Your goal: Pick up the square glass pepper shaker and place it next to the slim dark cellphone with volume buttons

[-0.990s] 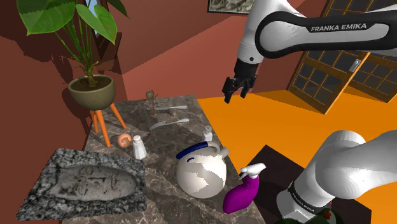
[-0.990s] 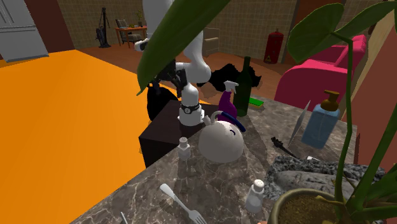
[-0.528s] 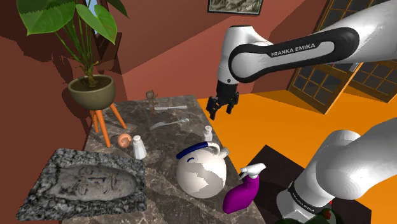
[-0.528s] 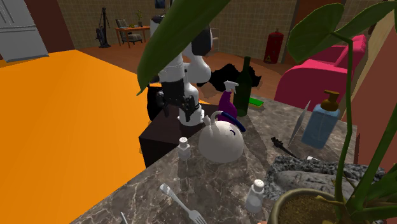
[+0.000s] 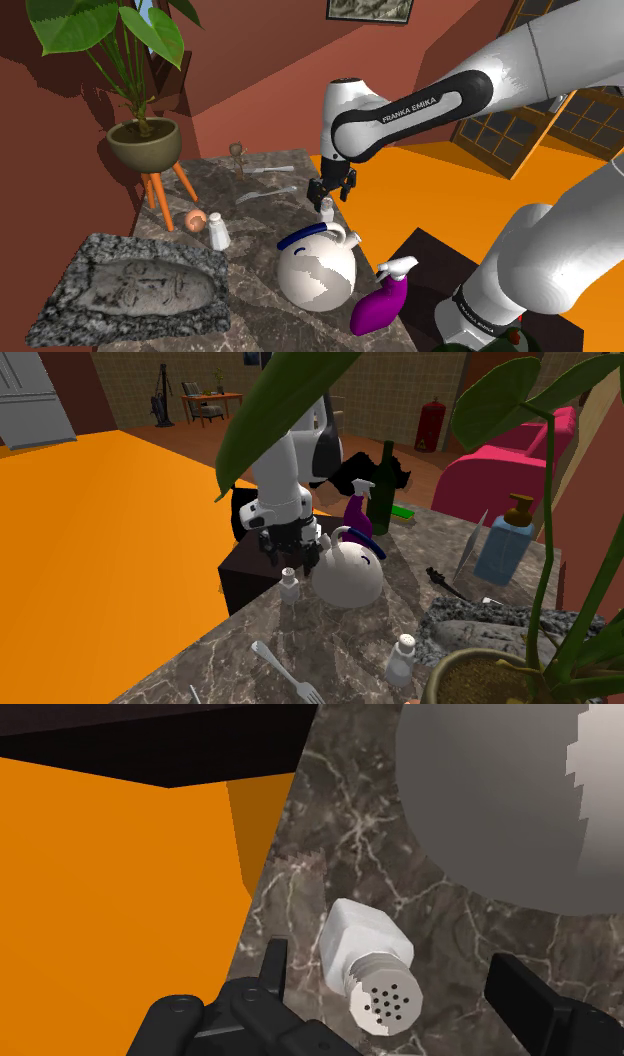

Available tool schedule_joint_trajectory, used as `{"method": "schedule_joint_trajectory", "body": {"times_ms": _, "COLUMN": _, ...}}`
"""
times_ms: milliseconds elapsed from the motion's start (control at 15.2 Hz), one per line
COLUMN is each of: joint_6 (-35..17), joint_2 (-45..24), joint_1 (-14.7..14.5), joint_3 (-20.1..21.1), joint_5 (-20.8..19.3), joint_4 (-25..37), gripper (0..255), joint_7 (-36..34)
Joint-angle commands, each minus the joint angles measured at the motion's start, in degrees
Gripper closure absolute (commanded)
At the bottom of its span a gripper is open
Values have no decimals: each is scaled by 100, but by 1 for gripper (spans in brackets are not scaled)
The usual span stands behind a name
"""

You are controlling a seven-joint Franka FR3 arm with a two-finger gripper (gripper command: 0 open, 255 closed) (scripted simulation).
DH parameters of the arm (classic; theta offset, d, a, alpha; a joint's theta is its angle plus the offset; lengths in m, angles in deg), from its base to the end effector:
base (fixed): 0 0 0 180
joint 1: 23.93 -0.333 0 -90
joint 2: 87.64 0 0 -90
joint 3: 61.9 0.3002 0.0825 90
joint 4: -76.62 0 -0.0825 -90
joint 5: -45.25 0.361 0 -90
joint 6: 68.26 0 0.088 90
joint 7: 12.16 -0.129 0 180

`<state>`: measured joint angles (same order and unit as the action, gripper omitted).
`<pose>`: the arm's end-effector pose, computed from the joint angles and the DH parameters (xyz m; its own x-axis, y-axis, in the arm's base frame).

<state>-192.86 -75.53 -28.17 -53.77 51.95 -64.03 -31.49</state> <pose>0.4195 0.0978 0.3479 0.9774 -0.1920 -0.0881 -0.1956 -0.9801 -0.0344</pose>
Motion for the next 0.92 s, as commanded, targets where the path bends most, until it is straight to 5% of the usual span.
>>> {"method": "schedule_joint_trajectory", "body": {"times_ms": 0, "joint_6": -177, "joint_2": -90, "joint_1": -11, "joint_3": 19, "joint_5": 9, "joint_4": -90, "gripper": 0, "joint_7": -13}}
{"method": "schedule_joint_trajectory", "body": {"times_ms": 792, "joint_6": -482, "joint_2": -252, "joint_1": -21, "joint_3": 39, "joint_5": 16, "joint_4": -233, "gripper": 0, "joint_7": -16}}
{"method": "schedule_joint_trajectory", "body": {"times_ms": 858, "joint_6": -482, "joint_2": -252, "joint_1": -21, "joint_3": 39, "joint_5": 16, "joint_4": -233, "gripper": 255, "joint_7": -16}}
